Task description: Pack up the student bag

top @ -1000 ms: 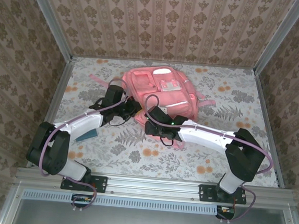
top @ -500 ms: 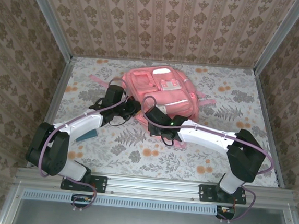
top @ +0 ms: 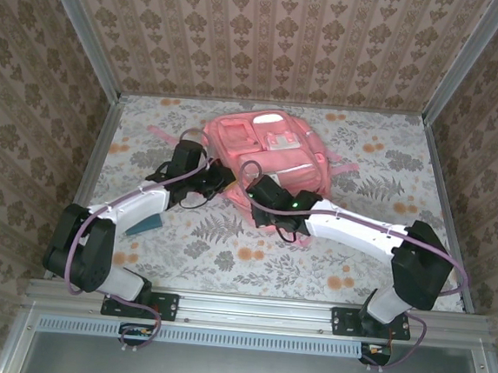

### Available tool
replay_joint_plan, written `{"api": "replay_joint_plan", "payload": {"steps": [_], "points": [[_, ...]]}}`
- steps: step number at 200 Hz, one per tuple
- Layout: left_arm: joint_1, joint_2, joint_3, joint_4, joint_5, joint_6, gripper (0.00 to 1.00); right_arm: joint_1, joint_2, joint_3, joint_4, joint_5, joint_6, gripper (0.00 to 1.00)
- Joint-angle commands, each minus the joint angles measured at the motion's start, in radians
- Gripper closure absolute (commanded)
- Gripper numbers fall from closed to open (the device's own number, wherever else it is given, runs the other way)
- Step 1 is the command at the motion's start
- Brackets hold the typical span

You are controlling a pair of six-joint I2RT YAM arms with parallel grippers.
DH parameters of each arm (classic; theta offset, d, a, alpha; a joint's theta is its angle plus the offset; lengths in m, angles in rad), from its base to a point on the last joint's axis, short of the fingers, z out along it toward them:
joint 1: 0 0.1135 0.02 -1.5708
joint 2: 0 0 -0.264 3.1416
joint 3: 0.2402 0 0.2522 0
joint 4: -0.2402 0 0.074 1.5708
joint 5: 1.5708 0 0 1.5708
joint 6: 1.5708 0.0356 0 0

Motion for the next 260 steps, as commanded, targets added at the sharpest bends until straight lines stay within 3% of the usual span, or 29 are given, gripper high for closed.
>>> {"api": "replay_joint_plan", "payload": {"steps": [1,77,103,133,156,179,220,260], "points": [[0.055,0.005,0.022,0.002,-0.040,0.056,1.00,-0.065,-0.055,-0.037,-0.125,0.043,-0.053,0.86],[0.106,0.044,0.035,-0.018,-0.035,0.097,1.00,-0.186,-0.120,-0.061,-0.209,0.168,0.066,0.91],[0.109,0.056,0.043,-0.025,-0.029,0.107,1.00,-0.185,-0.125,-0.054,-0.167,0.086,0.017,0.92],[0.111,0.058,0.044,-0.028,-0.030,0.116,1.00,-0.182,-0.113,-0.036,-0.093,-0.167,-0.088,0.93],[0.116,0.053,0.042,-0.034,-0.030,0.120,1.00,-0.182,-0.087,-0.002,-0.138,-0.075,-0.091,0.94],[0.117,0.047,0.040,-0.028,-0.016,0.121,1.00,-0.175,-0.049,0.014,-0.143,-0.073,-0.110,0.86],[0.115,0.031,0.042,-0.027,-0.004,0.114,1.00,-0.111,-0.010,0.013,0.037,-0.191,-0.055,0.57],[0.116,0.027,0.040,-0.022,0.004,0.107,1.00,-0.056,0.087,0.066,0.118,-0.136,0.020,0.55]]}}
